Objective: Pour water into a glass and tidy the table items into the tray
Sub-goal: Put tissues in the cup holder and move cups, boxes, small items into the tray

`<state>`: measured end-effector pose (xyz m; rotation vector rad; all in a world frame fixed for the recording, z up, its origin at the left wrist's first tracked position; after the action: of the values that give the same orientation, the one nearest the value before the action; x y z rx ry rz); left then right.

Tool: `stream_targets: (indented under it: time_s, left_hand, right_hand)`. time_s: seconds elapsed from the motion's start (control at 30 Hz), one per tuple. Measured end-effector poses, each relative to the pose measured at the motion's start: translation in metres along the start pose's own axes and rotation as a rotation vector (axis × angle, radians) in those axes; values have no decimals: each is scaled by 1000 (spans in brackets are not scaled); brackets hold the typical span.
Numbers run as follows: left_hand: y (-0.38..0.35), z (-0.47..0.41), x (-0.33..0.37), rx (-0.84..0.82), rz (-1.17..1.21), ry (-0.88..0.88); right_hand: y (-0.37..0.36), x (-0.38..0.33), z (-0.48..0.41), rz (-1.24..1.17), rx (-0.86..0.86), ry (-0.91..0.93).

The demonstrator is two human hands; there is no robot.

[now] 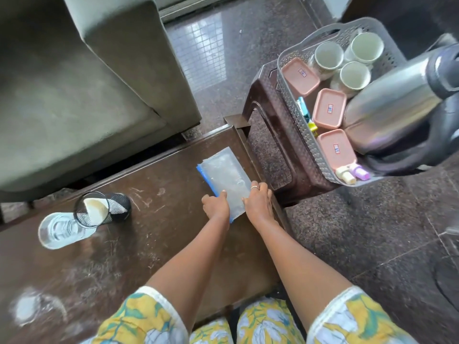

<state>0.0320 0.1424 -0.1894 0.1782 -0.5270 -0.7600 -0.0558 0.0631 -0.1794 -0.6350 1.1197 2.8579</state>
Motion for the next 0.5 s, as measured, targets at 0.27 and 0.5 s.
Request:
stream_targets:
  time_s: [0.27, 0.5]
  left_hand:
    - [-4, -1, 24, -25, -88, -96]
    - [-23, 33, 98, 72, -31, -439]
  right_hand:
    - [15, -7, -10, -271, -104, -44]
    - [84, -35, -17, -576, 68, 74]
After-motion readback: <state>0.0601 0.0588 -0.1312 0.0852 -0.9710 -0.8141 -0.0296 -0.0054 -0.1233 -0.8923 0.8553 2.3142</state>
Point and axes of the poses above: each hand's wrist, its own z-axis away from the middle knuckle, its own y-axis out of the back of the hand, x = y × z, the point moved 4 cm from there along -z, towards the middle knuckle, and after that the axes turned 8 degrees about -x, right-handed, at the moved point
